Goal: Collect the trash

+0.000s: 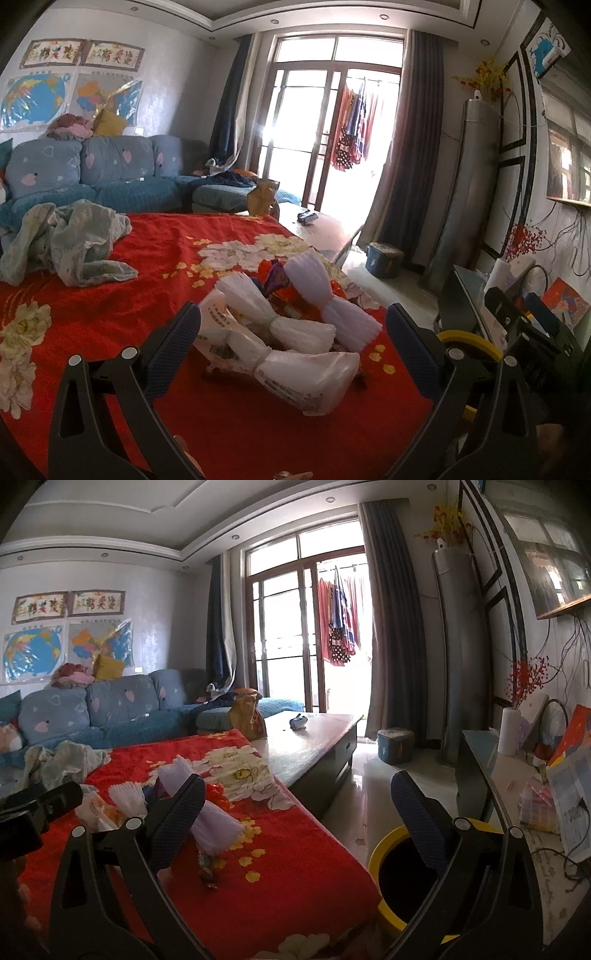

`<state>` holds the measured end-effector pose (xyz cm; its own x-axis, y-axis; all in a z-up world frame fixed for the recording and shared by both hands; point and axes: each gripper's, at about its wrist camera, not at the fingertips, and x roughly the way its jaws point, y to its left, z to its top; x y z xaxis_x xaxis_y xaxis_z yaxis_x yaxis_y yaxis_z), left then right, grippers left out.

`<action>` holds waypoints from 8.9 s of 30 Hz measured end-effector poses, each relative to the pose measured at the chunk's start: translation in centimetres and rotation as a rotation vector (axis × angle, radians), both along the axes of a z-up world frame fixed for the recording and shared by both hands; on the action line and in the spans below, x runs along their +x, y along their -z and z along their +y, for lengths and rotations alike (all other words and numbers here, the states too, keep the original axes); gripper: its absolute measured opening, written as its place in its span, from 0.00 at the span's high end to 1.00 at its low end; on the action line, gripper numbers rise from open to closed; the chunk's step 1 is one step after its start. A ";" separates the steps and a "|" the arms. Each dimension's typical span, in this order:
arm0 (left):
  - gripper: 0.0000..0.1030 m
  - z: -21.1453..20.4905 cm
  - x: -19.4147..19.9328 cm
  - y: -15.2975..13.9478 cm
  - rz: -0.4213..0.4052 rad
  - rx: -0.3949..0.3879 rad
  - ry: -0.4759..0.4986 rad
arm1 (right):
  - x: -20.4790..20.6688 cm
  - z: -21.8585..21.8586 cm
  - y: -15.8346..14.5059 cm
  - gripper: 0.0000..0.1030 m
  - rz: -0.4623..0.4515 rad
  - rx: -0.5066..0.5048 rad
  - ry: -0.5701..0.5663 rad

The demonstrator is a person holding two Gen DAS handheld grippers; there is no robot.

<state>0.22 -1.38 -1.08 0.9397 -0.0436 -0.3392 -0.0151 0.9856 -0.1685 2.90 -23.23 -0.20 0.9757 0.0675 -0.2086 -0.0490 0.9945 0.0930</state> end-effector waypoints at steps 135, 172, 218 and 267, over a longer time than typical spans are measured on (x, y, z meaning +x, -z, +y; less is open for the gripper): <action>0.67 -14.9 12.2 -0.6 0.136 0.103 0.472 | 8.1 -17.0 3.7 0.90 0.462 0.215 0.058; 0.06 -22.7 13.5 5.2 0.215 0.089 0.587 | 6.7 -23.5 8.0 0.35 0.522 0.337 0.304; 0.06 -6.7 8.8 -0.8 0.024 0.001 0.226 | 5.9 -9.2 1.7 0.27 0.378 0.130 -0.072; 0.08 10.3 10.3 2.6 0.240 -0.102 0.000 | 9.6 9.3 6.0 0.29 0.578 -0.089 -0.491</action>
<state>10.55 8.89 -3.65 0.8330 -0.0892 -0.5461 -0.0662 0.9638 -0.2584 12.46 -13.96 -6.21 0.5718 0.4247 -0.7019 -0.4558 0.8758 0.1585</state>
